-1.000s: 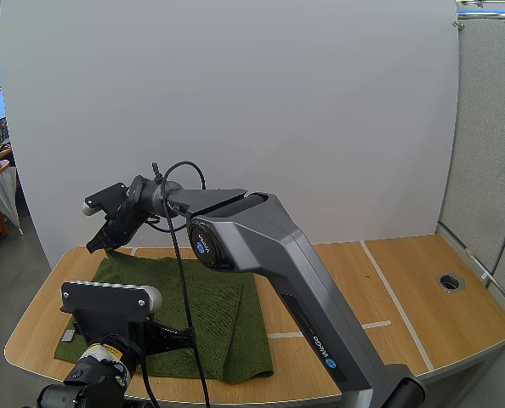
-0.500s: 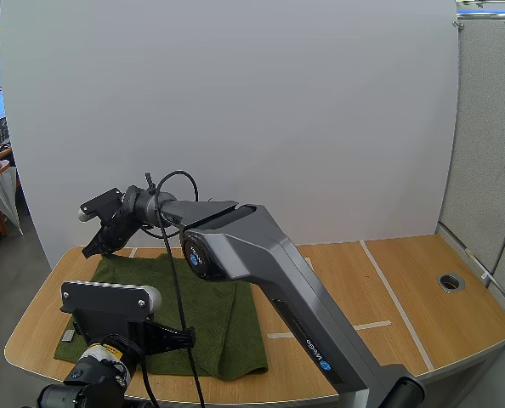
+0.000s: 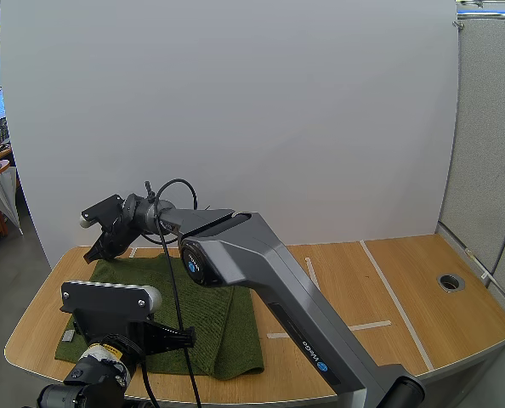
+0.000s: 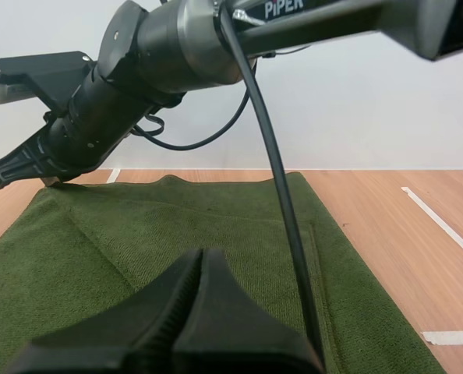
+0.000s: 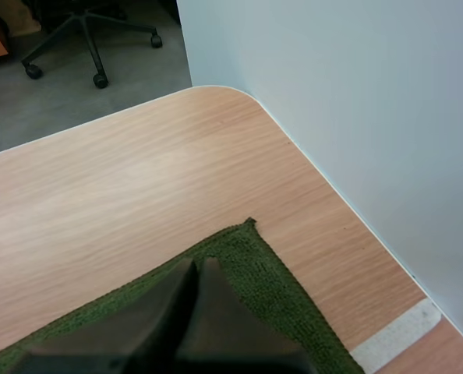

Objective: Fold the towel

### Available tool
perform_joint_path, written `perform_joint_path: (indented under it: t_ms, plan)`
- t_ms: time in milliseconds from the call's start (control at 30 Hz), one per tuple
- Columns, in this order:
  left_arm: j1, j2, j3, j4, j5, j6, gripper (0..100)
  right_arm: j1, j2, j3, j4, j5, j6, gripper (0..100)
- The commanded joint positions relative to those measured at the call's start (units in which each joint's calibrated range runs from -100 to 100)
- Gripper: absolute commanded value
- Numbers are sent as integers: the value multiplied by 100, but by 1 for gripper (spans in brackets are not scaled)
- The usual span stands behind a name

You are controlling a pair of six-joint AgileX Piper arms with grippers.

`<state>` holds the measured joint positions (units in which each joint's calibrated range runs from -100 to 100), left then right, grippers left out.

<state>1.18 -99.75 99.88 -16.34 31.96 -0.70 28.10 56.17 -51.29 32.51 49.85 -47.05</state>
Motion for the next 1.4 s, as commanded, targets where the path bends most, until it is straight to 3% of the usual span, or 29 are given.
perform_joint_path:
  t_ms: [0, 133, 167, 233, 367, 400, 800, 933, 1100, 1133, 1267, 1367]
  plan:
    - [13, -25, 12, 68, -68, -27, 0, 47, -24, -43, 26, -244, -19, 0]
    - [13, -25, 12, 68, -68, -27, 0, 72, -24, -43, 27, -275, -19, 0]
    - [13, -25, 12, 68, -68, -27, 0, 79, -24, -43, 27, -275, -19, 8]
    - [13, -25, 12, 68, -68, -27, 0, 77, -24, -43, 27, -295, -19, 36]
    - [13, -25, 12, 68, -68, -27, 0, 80, -79, -43, -15, -149, -19, 99]
    - [13, -25, 12, 68, -68, -27, 0, 80, -99, -43, -27, -38, -19, 100]
    - [13, -25, 12, 68, -68, -27, 0, -10, -1161, -43, -512, 1930, 71, 100]
    - [13, -25, 12, 68, -68, -27, 0, -19, -1663, -43, -1171, 2742, 303, 100]
    - [13, -25, 12, 68, -68, -27, 0, -28, -2155, -43, -1635, 4070, 472, 55]
    - [13, -25, 12, 68, -68, -27, 0, -50, -2288, -43, -1666, 4419, 497, 41]
    - [13, -25, 12, 68, -68, -27, 0, -115, -2710, -43, -1723, 5015, 562, 0]
    - [13, -25, 12, 68, -68, -27, 0, -115, -3139, 215, -2063, 5015, 572, 0]
